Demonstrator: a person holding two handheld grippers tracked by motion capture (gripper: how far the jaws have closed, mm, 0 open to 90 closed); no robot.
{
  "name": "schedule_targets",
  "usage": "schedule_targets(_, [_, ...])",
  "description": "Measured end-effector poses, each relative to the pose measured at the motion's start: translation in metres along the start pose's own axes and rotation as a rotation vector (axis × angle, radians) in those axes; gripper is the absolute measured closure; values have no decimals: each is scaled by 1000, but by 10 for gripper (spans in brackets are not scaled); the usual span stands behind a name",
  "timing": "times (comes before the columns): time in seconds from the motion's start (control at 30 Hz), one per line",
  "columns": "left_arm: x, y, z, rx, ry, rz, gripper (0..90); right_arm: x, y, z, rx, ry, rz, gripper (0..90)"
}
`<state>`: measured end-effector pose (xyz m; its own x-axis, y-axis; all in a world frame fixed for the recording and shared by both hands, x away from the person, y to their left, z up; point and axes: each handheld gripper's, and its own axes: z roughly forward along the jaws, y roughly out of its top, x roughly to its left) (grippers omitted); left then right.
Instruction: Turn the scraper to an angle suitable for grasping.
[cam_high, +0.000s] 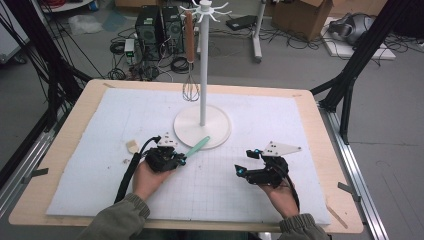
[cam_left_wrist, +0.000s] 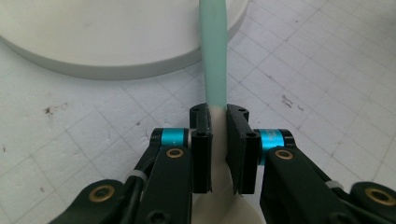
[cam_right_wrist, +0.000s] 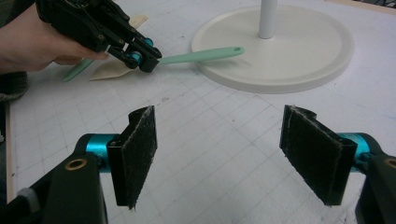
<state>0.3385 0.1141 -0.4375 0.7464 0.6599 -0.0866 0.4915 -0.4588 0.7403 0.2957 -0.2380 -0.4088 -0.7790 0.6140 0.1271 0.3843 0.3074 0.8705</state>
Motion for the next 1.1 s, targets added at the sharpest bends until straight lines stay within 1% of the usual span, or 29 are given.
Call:
schedule_targets(0.57, [0, 0, 0, 1, -7, 2, 803, 0, 0, 2, 8, 2, 1, 267])
schedule_targets(0.73, [2, 0, -1, 2, -2, -2, 803, 1, 0, 3, 9, 2, -4, 267])
schedule_targets(0.77, [2, 0, -1, 1, -6, -2, 803, 1, 0, 2, 12, 1, 3, 267])
schedule_targets(0.93, [2, 0, -1, 0, -4, -1, 803, 0, 0, 3, 11, -1, -5, 267])
schedule_targets(1.07, [2, 0, -2, -1, -14, -1, 803, 0, 0, 3, 15, 1, 8, 267])
schedule_targets(1.1, [2, 0, -1, -3, -16, 0, 803, -1, 0, 4, 11, -2, 2, 267])
